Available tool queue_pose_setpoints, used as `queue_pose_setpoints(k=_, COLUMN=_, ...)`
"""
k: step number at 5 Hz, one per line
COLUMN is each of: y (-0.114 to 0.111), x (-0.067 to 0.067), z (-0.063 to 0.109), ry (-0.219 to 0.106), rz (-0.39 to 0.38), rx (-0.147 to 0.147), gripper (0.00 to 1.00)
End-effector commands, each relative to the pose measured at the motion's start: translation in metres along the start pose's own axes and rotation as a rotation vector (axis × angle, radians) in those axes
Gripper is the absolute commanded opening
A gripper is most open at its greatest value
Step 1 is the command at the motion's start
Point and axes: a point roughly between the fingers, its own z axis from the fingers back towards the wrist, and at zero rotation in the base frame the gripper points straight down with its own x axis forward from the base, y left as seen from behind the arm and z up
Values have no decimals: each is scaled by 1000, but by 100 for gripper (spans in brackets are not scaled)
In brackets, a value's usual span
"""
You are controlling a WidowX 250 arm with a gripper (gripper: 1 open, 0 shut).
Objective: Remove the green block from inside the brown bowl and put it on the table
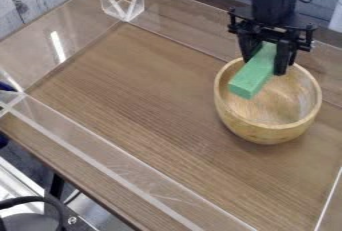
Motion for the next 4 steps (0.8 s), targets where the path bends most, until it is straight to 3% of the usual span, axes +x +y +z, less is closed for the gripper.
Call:
queue_pose_setpoints(k=1, y=3, x=6, z=26, ry=-78, rz=-3, rx=8, gripper=0)
queue_pose_setpoints(k=4, y=17, x=3, z=27, ry=-70, rz=19, rx=22, gripper=0)
